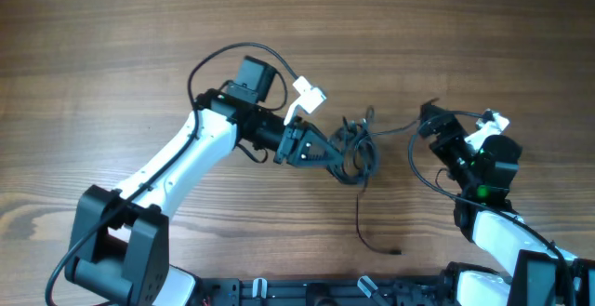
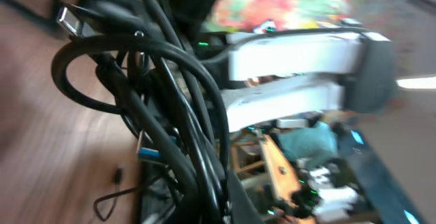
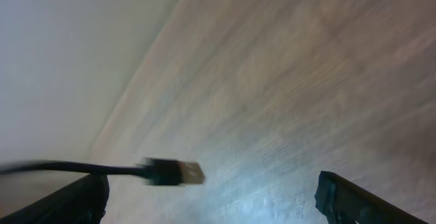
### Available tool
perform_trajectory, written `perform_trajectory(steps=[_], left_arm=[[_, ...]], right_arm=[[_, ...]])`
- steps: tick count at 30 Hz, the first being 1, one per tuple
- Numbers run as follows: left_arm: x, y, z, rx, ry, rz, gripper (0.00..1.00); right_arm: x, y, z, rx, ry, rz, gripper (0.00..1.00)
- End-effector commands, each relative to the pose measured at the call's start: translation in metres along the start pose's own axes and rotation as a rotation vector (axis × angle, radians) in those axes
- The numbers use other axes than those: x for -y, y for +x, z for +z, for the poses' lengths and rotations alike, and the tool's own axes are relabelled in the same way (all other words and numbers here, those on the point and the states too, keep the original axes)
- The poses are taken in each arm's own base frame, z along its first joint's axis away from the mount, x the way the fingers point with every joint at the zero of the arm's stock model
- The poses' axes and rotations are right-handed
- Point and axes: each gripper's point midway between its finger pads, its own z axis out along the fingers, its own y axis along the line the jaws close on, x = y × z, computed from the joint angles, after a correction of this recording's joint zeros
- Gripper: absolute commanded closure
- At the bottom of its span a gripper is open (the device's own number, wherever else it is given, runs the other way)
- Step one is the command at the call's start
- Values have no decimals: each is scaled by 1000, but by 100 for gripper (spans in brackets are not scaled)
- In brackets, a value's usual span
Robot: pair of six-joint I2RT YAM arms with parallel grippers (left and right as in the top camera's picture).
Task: Untangle cables
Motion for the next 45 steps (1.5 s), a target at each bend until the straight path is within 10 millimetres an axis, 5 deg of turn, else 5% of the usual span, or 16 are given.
perform_trajectory(steps=[1,8,24,31,35,45], left_arm=[[-19,-4,-13,8,-138,5,96],[-50,-3,-22,-15,-316,38,96],[-55,-18,-24,8,-346,143,96],[-95,-15,-44,-28,-606,131,96],[-101,-14,-48,-34,-648,131,96],[-88,-2,-3,-125,-581,186,96]], right_arm=[[-22,28,-3,-167,-137,-15,0],[-62,72,-28,-436,-396,-36,0],[-108,111,-83,-649,-833,-311,8],[-109,110,-84,-629,-854,-357,12],[-116,110,-92,-648,-904,-369,14],[-157,89,-89,-550,-906,-317,49]])
